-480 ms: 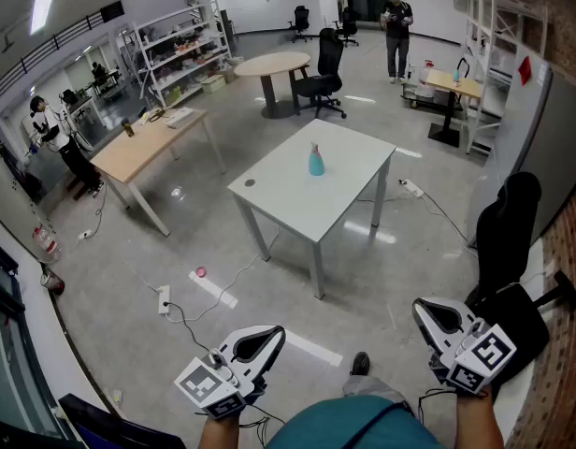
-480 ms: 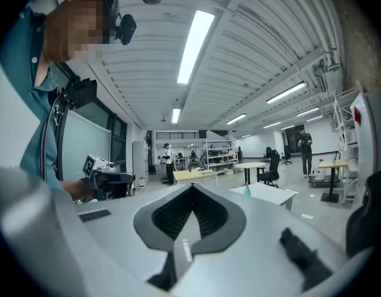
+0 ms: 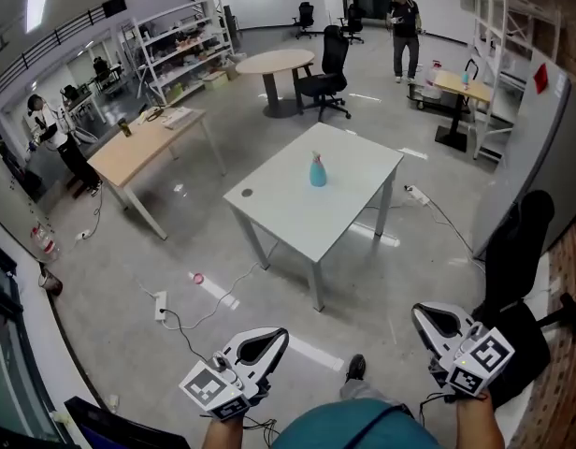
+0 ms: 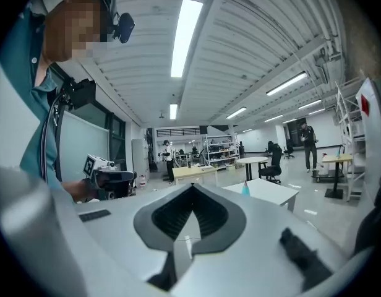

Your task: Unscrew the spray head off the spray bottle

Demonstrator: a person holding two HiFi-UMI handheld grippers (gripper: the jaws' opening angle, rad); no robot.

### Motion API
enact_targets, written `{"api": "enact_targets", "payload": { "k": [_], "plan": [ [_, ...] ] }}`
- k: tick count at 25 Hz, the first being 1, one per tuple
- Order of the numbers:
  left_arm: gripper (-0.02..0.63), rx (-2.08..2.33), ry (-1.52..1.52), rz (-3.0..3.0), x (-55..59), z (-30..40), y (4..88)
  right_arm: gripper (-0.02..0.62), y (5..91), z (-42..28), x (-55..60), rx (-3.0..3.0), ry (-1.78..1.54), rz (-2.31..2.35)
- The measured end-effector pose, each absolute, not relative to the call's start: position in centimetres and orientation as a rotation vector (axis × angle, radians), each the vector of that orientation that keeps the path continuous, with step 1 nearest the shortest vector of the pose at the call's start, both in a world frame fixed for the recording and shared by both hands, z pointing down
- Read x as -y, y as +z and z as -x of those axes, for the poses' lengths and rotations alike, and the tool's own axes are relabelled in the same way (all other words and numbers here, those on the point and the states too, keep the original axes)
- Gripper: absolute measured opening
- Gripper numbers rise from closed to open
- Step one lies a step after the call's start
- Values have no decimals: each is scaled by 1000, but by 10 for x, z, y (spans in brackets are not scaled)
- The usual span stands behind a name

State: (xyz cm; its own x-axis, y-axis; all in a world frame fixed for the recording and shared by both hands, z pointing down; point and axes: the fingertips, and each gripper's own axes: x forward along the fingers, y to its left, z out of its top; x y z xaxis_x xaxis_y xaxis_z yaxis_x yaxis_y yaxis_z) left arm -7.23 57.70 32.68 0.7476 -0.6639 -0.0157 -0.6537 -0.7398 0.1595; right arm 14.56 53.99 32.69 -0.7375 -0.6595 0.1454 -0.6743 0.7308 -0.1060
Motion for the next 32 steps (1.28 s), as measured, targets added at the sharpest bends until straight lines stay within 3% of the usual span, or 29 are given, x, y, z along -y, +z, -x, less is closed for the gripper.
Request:
{"api": "enact_targets", "payload": {
  "k": [22, 32],
  "plan": [
    [4, 1184, -211, -2778, -320, 27, 316, 0, 326, -152, -272, 2894, 206, -871],
    [4, 1195, -119, -2774, -200, 43, 350, 1, 337, -138, -168, 2885, 233, -884]
  ]
}}
